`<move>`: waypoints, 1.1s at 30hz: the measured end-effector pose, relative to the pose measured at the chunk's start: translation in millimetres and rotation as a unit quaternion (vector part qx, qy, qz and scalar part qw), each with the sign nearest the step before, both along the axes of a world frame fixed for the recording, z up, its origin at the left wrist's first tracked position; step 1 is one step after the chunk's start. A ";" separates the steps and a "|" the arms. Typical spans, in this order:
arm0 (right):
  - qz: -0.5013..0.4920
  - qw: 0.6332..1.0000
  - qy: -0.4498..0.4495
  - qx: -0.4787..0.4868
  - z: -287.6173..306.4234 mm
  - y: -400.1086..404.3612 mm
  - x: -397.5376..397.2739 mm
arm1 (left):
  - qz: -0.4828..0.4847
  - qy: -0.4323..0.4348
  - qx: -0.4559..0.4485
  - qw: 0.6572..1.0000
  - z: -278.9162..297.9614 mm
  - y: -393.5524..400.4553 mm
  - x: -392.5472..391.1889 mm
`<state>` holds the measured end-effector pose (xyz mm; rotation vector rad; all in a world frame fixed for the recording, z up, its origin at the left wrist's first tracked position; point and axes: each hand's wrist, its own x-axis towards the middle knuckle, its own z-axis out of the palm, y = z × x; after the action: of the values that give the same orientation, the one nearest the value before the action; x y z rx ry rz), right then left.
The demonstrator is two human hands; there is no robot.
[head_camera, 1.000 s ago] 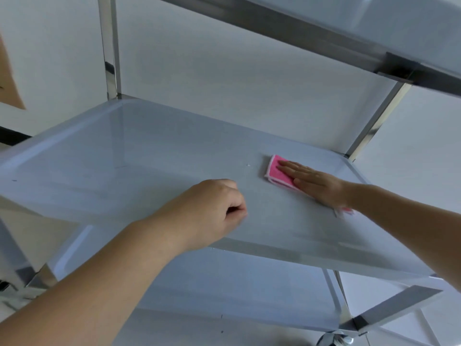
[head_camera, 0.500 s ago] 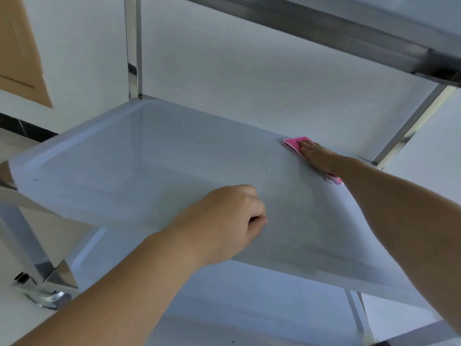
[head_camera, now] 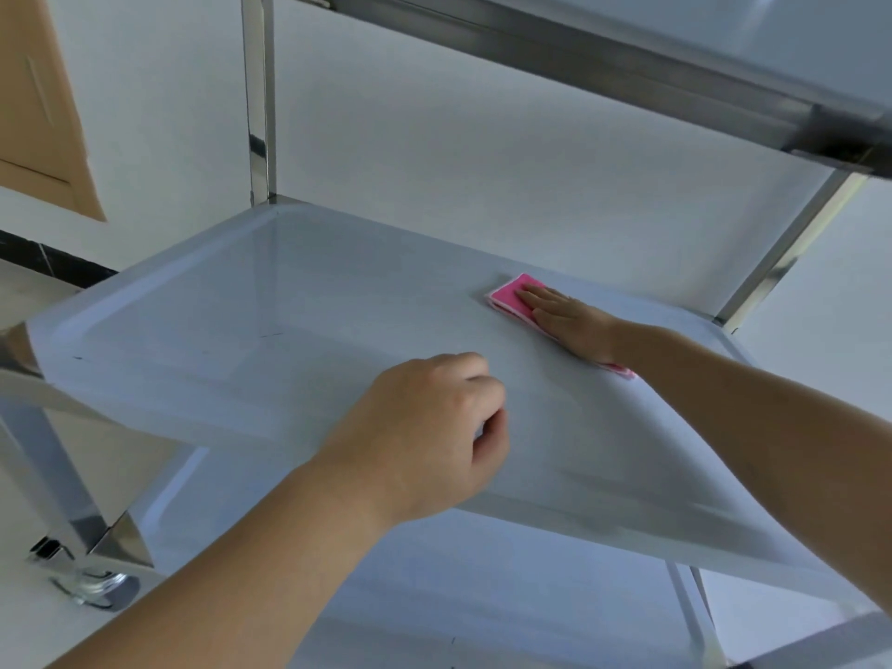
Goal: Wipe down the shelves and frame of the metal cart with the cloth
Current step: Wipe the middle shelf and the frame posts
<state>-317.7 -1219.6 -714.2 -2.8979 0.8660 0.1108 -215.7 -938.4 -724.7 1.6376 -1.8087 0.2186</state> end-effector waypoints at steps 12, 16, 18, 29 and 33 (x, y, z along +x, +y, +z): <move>0.117 0.993 0.004 -0.003 -2.7 76.1 -53.2 | 0.033 0.021 -0.017 0.999 1.3 -1.5 -0.3; 0.144 0.989 0.020 0.016 -0.7 107.2 -80.5 | 0.042 0.021 -0.018 0.999 -0.3 -3.5 0.3; 0.153 0.987 0.026 0.027 1.2 122.4 -91.6 | 0.047 0.012 0.000 0.999 -1.4 -7.2 0.1; 0.177 0.984 0.005 0.036 5.6 88.4 -111.5 | 0.067 0.063 0.064 0.994 -10.0 -13.2 1.7; 0.043 0.999 0.009 0.022 0.8 29.6 -108.9 | 0.066 0.065 0.064 0.994 -9.2 -11.6 1.6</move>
<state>-426.6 -1190.0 -713.3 -2.8983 0.7310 0.1619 -214.1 -950.0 -733.9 1.8199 -1.6464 0.0540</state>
